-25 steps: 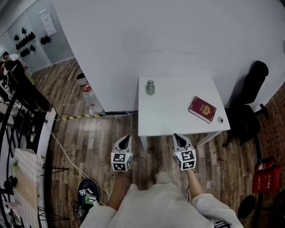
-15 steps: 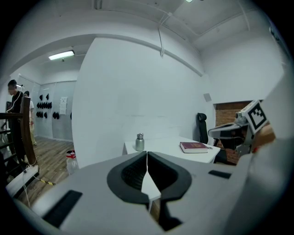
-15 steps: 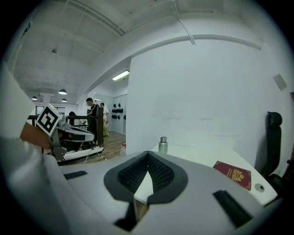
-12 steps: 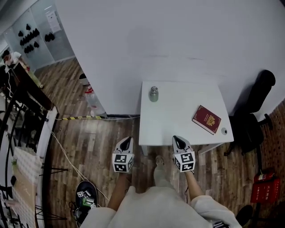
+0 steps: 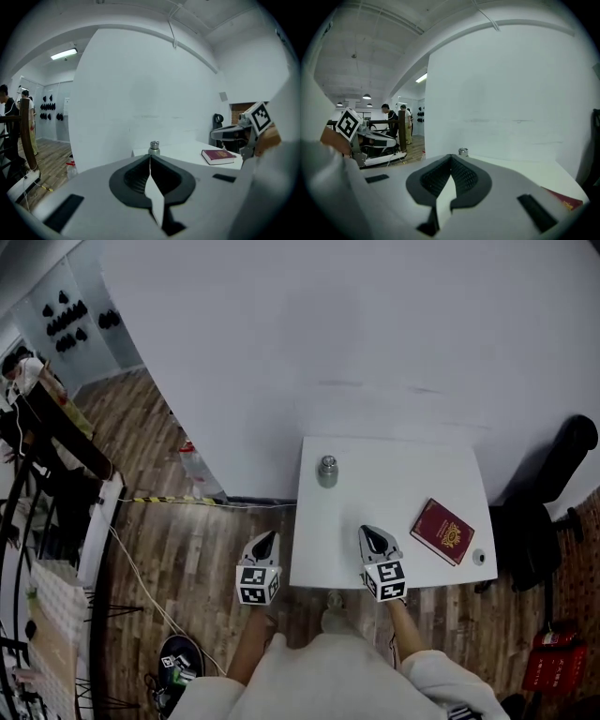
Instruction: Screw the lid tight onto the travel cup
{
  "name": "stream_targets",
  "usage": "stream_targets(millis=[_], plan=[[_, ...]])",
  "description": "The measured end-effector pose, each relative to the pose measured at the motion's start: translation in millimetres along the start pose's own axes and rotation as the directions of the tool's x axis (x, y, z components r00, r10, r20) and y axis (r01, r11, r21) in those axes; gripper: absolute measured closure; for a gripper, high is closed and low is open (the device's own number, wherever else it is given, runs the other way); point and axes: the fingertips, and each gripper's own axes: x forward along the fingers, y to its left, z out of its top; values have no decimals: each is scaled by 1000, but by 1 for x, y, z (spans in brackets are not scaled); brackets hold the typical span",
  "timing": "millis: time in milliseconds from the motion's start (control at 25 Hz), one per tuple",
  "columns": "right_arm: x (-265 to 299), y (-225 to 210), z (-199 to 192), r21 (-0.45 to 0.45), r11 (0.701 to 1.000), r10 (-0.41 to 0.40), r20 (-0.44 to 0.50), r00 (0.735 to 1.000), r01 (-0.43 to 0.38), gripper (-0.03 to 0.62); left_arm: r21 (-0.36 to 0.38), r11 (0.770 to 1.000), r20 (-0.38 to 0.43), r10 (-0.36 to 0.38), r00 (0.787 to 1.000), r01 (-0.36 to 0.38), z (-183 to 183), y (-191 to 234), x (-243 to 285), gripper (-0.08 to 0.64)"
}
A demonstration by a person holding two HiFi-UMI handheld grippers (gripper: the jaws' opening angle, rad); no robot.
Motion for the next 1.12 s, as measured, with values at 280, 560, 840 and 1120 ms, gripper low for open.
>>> stream_targets(millis=[280,560,840,1120], plan=[[62,-44,23,-13,999,34,-3,999,-34,592,-11,1000,-11,17,1000,-17,24,14,69,551],[110,-83,35,-13,998,65,0,998,-65,592,-2,1000,-25,21,999,-22,41,19,129,551],[141,-111,38,-6,997,76,-1,997,-76,592,13,1000,-32,26,999,-25,49,19,169,551],[163,-112,38,5,995,98,-6,995,-98,592,17,999,-42,38,998,-37,50,27,185,551]])
